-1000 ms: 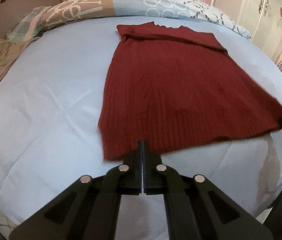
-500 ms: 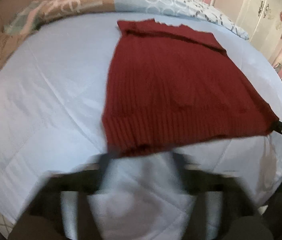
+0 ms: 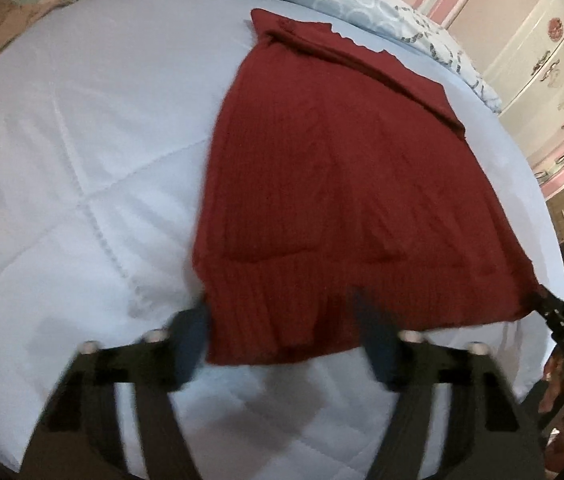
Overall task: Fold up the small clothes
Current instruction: 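Grasp the sweater hem with the left gripper while the right gripper grasps it too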
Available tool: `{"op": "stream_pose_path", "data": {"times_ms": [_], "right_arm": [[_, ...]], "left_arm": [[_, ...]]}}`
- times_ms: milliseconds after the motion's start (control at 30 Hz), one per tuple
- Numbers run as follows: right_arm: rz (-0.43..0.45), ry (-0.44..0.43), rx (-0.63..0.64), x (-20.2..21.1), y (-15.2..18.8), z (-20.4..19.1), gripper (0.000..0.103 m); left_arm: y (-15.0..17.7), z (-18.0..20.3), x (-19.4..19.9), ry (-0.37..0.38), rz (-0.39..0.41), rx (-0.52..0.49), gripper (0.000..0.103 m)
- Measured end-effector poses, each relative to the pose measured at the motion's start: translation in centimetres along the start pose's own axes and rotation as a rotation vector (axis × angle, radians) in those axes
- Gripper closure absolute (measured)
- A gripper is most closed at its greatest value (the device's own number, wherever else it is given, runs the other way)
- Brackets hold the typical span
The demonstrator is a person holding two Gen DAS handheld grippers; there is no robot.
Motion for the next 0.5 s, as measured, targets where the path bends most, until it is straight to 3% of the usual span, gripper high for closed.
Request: {"op": "stream_pose_path", "data": {"times_ms": [33, 167, 333, 500], "right_arm": [[-0.006, 0.0, -0.006, -0.2, 0.1, 0.0, 0.052], [-0.014, -0.016, -0.038, -0.4, 0.1, 0.3, 0.052], [-0.011, -0.042, -0.107, -0.3, 0.1, 1.3, 0.042], [-0.035, -0.073, -0.156, -1.7, -0.3, 1.4, 0.042]], "left_arm": [[-0.1, 0.1, -0.2, 0.019, -0.01, 0.003, 0.077], [-0.5, 0.4, -0.3, 0.052, -0.012, 0.018, 0.082], [-0.4, 1.0, 0.6, -0.001, 0.019, -0.047, 0.083], [0.0, 1.5, 0.6, -0.063, 0.03, -0.122, 0.083]]}}
Point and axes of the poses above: each gripper's, at about its wrist camera, not at the fingertips, and x roughly against the way its jaws point, z to its right, y to its underside, the point moved 5 cm from there along -x, roughly the way its jaws point, and after that the axes turned 1 degree about x, right-handed, at the moved point
